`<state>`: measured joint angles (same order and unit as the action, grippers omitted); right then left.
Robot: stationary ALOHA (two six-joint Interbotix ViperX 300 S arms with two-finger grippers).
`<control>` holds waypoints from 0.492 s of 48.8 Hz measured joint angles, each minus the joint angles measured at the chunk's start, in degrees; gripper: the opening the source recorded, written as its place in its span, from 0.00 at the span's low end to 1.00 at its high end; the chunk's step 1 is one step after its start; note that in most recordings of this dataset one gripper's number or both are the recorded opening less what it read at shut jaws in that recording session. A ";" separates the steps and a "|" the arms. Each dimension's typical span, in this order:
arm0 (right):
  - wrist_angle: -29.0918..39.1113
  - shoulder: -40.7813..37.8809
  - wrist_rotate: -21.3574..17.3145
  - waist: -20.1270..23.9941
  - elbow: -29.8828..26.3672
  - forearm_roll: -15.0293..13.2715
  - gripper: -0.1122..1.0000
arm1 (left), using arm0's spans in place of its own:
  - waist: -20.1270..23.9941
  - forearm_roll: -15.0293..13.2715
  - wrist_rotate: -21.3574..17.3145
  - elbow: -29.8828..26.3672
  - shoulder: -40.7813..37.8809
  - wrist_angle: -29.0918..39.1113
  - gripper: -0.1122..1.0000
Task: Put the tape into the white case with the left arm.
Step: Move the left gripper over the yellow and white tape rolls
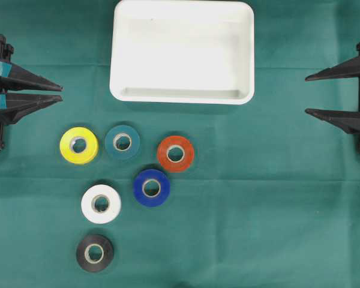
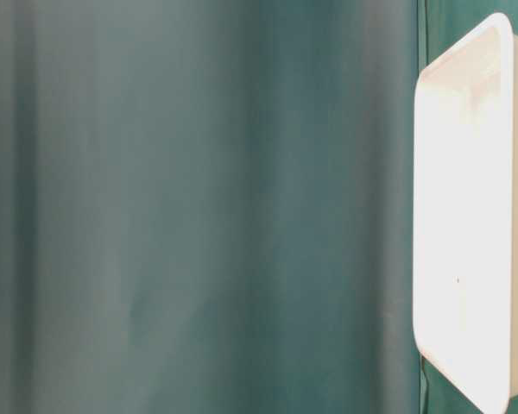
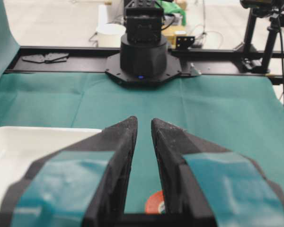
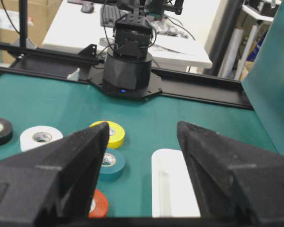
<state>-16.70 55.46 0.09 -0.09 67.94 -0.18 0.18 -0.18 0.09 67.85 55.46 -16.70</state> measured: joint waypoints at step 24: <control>0.18 5.54 0.00 -0.88 12.04 -1.58 0.01 | -6.15 -1.05 0.09 0.18 0.35 -0.09 0.11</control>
<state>-16.52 61.00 0.09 -0.97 79.98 -1.76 -5.98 -1.23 0.18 68.03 55.81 -16.79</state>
